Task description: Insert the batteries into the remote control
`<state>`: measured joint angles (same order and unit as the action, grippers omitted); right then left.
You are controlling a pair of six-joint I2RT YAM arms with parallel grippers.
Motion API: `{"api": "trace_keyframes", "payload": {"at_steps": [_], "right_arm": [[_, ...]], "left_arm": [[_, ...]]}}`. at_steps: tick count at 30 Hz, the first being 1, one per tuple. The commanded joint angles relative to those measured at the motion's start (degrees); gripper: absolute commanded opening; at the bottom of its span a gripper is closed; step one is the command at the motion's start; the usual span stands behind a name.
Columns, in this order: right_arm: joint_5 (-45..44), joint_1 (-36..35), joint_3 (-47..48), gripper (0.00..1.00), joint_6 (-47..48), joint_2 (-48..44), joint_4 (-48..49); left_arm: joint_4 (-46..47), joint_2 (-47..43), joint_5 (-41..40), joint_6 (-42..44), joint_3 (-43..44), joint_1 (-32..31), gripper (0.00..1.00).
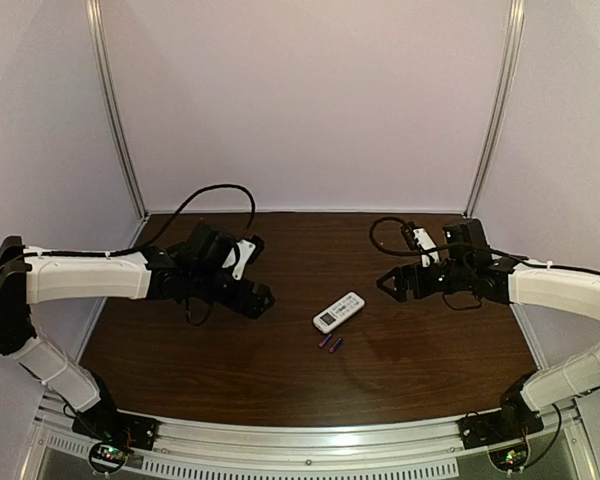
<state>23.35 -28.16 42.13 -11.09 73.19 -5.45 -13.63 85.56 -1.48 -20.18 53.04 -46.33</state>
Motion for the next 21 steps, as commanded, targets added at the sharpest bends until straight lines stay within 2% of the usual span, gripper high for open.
{"api": "trace_keyframes", "payload": {"at_steps": [1,6,14,21], "right_arm": [[0.74,3.73,-2.29,1.0,-1.25,-2.15,0.91],[4.11,7.11,-4.25,1.0,-3.37,-4.38,2.78],[7.58,12.48,-7.49,1.0,-5.52,-7.71,4.7],[7.92,13.0,-7.94,1.0,-5.69,-7.92,5.09]], "left_arm": [[2.29,5.24,4.05,3.08,7.43,-2.78,0.98],[1.92,15.46,9.16,3.66,17.64,-4.75,0.97],[0.01,30.58,9.97,2.92,32.32,-9.09,0.94],[-2.7,38.88,7.27,2.42,39.18,-10.0,0.9]]}}
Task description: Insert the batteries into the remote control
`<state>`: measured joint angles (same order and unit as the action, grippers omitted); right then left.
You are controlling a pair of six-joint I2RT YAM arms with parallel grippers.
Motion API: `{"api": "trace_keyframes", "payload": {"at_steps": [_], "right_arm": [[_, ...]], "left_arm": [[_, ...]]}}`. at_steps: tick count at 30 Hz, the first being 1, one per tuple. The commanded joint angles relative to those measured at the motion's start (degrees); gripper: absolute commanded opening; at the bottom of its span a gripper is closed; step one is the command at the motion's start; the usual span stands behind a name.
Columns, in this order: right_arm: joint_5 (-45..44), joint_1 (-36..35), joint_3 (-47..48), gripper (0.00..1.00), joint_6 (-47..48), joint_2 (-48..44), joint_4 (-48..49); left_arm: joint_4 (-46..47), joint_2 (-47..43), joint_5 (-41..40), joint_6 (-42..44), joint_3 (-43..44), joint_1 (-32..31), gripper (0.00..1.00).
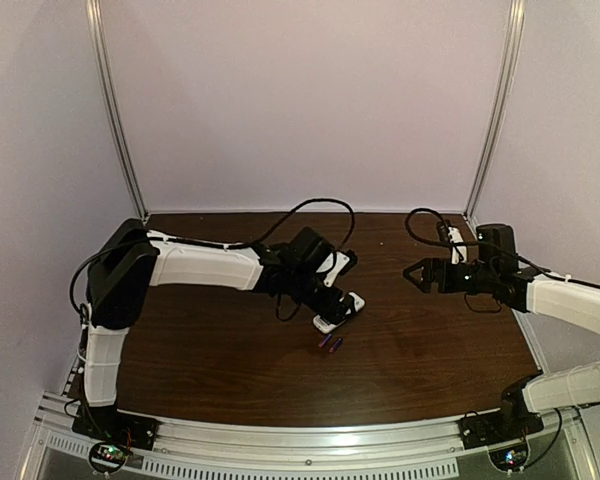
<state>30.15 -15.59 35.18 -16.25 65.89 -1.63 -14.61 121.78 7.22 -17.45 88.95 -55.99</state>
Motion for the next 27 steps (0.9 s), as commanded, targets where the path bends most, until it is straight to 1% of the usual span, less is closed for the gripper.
{"api": "trace_keyframes", "payload": {"at_steps": [1,7,14,15,21,22,25,27], "right_arm": [[1.07,0.54,-1.1,1.0,-0.41,-0.48,1.36],[1.05,0.65,-1.56,1.0,-0.18,1.16,1.45],[0.24,0.74,-1.77,1.0,-0.12,1.08,1.45],[0.3,0.73,-1.78,1.0,-0.1,1.08,2.85],[0.09,0.73,-1.76,1.0,-0.07,0.64,2.86],[0.11,0.74,-1.82,1.0,-0.06,0.42,2.91],[-0.24,0.74,-1.83,1.0,0.12,-0.28,2.78],[-0.44,0.74,-1.74,1.0,0.3,-0.8,2.45]], "left_arm": [[-2.09,3.41,-1.93,-0.18,4.02,-0.56,0.9],[-5.25,7.46,-5.24,-0.2,7.51,-0.94,0.87],[-6.3,9.48,-5.25,0.2,8.32,-0.95,0.76],[-6.35,9.67,-5.28,0.29,8.35,-0.92,0.74],[-7.71,11.07,-6.26,1.26,8.81,-0.99,0.6],[-7.91,11.12,-8.21,1.36,8.8,-0.95,0.56],[-8.71,11.13,-8.79,1.6,9.14,-0.95,0.47],[-9.61,10.91,-8.8,1.79,9.74,-0.93,0.44]]}}
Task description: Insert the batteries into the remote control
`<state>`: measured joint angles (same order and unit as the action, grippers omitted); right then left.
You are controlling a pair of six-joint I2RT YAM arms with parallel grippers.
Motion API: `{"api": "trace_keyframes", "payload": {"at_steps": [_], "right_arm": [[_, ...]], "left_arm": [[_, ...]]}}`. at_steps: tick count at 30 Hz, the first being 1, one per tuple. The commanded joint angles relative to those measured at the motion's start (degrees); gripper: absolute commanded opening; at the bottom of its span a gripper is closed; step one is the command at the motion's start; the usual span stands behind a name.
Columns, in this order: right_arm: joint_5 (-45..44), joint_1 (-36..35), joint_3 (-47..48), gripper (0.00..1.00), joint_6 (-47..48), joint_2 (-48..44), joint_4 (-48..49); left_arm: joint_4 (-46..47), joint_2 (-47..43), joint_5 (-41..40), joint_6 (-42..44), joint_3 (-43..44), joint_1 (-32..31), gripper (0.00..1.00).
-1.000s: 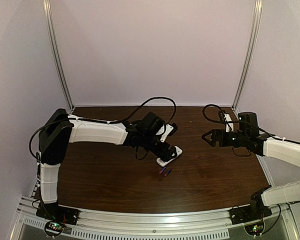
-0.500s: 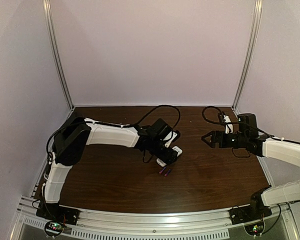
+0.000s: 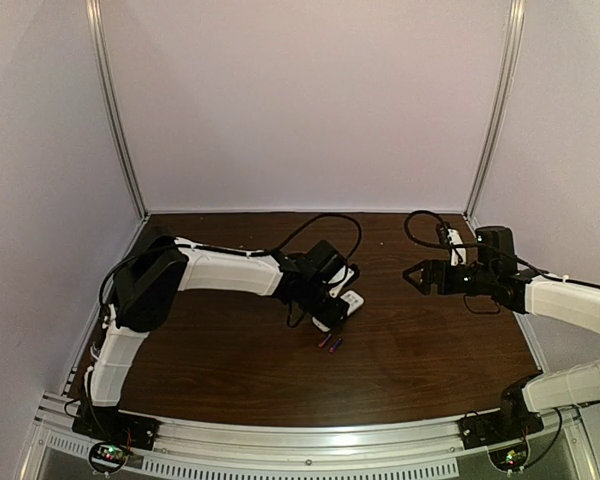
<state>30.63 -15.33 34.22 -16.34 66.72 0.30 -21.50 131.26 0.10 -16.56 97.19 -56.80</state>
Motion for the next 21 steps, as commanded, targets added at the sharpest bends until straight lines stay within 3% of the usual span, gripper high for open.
{"api": "trace_keyframes", "payload": {"at_steps": [1,4,11,17,21], "right_arm": [[-0.74,0.48,-0.74,1.0,0.3,-1.98,0.52],[1.29,0.17,-0.73,1.0,-0.3,-4.02,1.05],[-1.15,-4.81,3.63,1.0,1.82,-11.75,-5.58],[-7.67,-15.09,7.04,1.0,7.74,-19.12,-12.16],[-13.89,-24.17,10.99,1.0,13.75,-18.26,-17.2]], "left_arm": [[-3.3,1.1,-1.49,1.05,1.89,-0.15,0.43],[-4.94,-1.34,-0.15,1.51,2.77,-0.03,0.39],[-6.91,-13.96,14.06,1.61,-2.04,3.39,0.39],[-7.56,-25.46,22.74,0.72,-12.96,6.6,0.38],[-11.42,-30.96,29.12,0.82,-15.92,7.33,0.38]]}}
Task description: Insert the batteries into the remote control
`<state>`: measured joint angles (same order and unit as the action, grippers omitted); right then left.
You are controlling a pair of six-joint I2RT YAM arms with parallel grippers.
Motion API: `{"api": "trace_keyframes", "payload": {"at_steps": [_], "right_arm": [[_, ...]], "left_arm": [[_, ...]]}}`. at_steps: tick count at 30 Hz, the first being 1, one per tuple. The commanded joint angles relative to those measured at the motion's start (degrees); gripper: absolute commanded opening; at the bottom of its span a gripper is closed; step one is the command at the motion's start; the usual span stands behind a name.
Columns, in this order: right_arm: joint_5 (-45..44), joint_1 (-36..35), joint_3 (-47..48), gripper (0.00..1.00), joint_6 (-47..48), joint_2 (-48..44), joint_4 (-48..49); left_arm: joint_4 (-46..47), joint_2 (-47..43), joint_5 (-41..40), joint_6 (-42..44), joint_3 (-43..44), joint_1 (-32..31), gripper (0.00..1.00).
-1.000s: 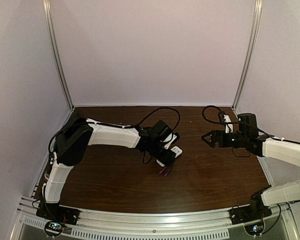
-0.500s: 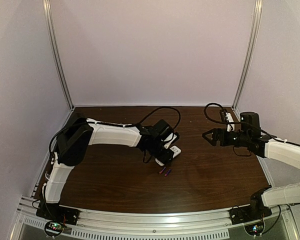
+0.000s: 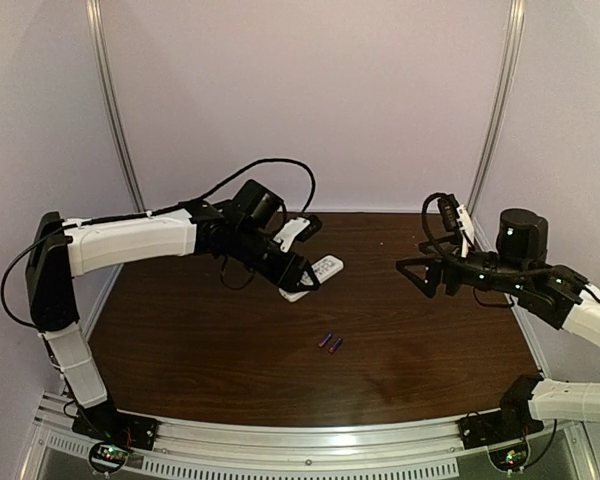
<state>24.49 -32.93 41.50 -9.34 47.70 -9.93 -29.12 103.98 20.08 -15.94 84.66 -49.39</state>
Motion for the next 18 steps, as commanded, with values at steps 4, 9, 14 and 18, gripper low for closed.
{"api": "trace_keyframes", "payload": {"at_steps": [4,9,14,18], "right_arm": [[-15.49,-16.52,7.83,1.0,13.35,5.52,-12.34],[-22.6,-27.16,12.7,1.0,19.93,12.08,-14.63],[-32.45,-37.2,19.69,0.99,27.37,18.95,-18.96],[-40.3,-43.08,23.71,0.9,32.16,24.91,-21.74]], "left_arm": [[-6.35,-9.53,13.34,-0.23,-7.51,0.06,0.38],[-9.29,-15.47,16.98,-0.76,-11.89,0.6,0.39],[-10.03,-16.77,20.91,-1.68,-16.12,0.68,0.38],[-8.61,-16.91,25.19,-2.25,-17.94,0.65,0.38]]}}
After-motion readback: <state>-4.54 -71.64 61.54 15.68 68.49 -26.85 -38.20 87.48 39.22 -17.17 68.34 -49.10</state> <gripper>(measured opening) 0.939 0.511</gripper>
